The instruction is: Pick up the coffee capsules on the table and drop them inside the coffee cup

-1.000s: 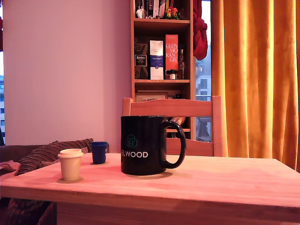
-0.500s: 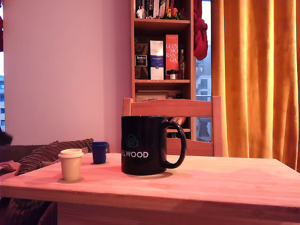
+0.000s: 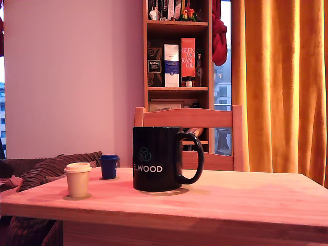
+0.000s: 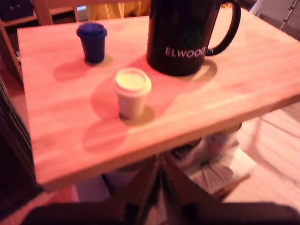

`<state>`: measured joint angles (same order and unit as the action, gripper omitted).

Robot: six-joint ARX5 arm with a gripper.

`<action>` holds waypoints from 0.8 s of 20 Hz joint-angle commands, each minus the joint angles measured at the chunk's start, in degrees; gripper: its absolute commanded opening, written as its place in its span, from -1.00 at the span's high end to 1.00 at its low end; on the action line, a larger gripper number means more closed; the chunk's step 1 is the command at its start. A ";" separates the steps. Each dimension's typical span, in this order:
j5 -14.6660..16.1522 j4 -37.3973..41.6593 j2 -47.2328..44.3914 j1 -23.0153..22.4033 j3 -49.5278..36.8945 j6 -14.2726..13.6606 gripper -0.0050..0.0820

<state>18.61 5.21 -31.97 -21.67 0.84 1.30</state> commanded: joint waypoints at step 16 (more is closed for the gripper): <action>-2.95 20.44 -15.02 -0.09 0.33 -6.36 -0.38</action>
<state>15.38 24.08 -45.95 -21.67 0.95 -3.46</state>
